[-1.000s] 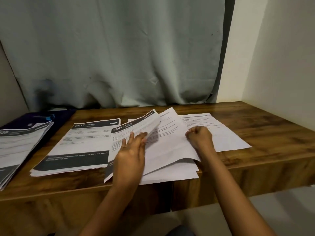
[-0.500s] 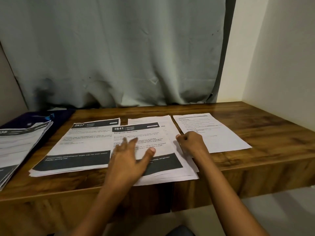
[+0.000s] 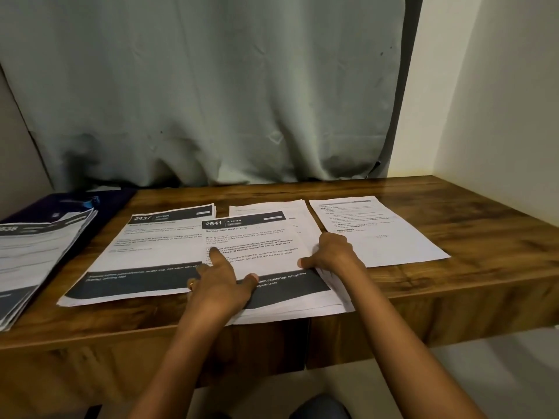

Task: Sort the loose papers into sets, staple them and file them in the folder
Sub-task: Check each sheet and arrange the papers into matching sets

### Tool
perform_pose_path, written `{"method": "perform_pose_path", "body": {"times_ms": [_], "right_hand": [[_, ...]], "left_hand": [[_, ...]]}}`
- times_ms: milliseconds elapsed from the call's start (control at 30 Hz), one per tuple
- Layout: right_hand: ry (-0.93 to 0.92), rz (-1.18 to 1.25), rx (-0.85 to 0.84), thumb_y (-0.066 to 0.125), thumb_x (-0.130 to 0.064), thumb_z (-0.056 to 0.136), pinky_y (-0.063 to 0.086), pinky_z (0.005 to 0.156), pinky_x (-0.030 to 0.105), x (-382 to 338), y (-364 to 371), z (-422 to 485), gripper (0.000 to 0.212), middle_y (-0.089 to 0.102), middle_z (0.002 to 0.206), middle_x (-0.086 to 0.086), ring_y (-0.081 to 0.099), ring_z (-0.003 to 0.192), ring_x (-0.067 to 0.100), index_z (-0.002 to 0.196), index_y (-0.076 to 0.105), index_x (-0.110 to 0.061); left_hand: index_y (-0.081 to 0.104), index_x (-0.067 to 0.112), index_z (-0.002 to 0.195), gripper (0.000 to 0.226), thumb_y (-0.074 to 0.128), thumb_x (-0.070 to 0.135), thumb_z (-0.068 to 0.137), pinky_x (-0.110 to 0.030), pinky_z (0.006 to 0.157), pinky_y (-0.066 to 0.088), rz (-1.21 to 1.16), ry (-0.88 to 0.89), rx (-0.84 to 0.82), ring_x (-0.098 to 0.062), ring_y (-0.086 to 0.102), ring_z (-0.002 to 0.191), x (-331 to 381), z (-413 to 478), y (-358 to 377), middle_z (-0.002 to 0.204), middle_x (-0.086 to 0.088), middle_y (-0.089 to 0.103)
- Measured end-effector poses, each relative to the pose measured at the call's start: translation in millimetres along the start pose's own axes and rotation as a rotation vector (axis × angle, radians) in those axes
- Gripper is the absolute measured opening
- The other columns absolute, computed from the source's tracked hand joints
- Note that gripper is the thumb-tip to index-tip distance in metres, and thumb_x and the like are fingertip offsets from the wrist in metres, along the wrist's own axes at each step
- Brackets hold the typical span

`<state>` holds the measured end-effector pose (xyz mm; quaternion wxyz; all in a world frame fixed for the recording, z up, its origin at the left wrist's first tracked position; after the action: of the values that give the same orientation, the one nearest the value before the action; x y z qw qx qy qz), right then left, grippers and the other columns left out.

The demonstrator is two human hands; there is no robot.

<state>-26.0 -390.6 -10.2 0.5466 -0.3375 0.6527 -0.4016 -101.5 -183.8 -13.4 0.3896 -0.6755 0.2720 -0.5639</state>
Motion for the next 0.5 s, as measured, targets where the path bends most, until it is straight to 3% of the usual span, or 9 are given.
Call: {"method": "perform_pose_path", "body": {"times_ms": [300,500], "right_hand": [[0.004,-0.002,0.001,0.076,-0.042,0.076,0.044,0.086,0.033,-2,-1,-2,0.062,0.055,0.125,0.01,0.052,0.114,0.029,0.12,0.051,-0.007],[0.028,0.026,0.034,0.076,-0.043,0.076,0.04,0.077,0.03,0,3,-4,0.06,0.056,0.123,0.011,0.053,0.11,0.028,0.118,0.05,-0.008]], "left_hand": [[0.017,0.006,0.138,0.068,0.061,0.027,0.091,-0.042,0.098,0.04,-0.128,-0.048,0.046,-0.041,0.042,0.125,3,13,-10,0.138,-0.022,0.036],[0.031,-0.004,0.132,0.066,0.071,0.017,0.084,-0.031,0.085,0.041,-0.367,-0.048,0.073,-0.035,0.051,0.119,6,21,-23,0.131,-0.02,0.05]]}}
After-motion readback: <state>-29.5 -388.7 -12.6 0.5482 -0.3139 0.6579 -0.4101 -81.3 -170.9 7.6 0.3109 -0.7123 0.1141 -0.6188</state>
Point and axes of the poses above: each hand's wrist, its own z-axis towards the middle knuckle, its own y-axis out of the palm, x = y × z, the point moved 3 cm from there along z, towards the middle knuckle
